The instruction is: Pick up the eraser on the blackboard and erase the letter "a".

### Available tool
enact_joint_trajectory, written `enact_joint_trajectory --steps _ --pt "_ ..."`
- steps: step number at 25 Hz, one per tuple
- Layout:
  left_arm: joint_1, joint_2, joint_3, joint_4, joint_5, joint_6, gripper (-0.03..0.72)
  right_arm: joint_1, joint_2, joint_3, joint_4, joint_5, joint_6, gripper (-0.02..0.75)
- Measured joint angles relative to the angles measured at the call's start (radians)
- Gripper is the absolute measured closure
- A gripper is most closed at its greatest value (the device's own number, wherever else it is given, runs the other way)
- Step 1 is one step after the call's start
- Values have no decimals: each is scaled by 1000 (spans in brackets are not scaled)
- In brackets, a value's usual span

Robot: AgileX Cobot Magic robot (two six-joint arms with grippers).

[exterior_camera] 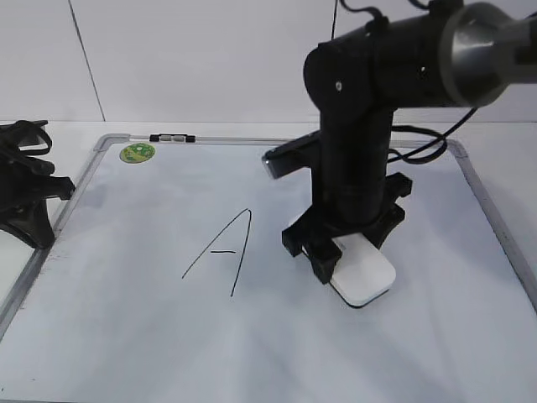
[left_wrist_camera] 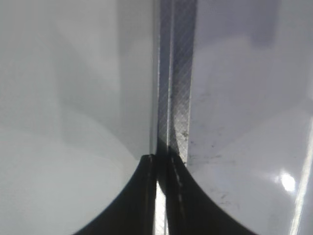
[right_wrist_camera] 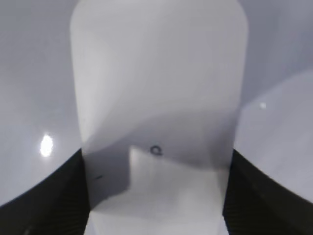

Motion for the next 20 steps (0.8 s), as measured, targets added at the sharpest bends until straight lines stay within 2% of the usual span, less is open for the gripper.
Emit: enact_joint_trajectory --steps 4,12,20 --pt "0 0 0 0 0 0 680 -4 -91 -34 -36 6 31 178" --pt "0 0 0 0 0 0 680 -4 -288 -38 -202 -5 176 178" --pt "0 0 0 0 0 0 680 -5 -342 -38 -373 11 337 178"
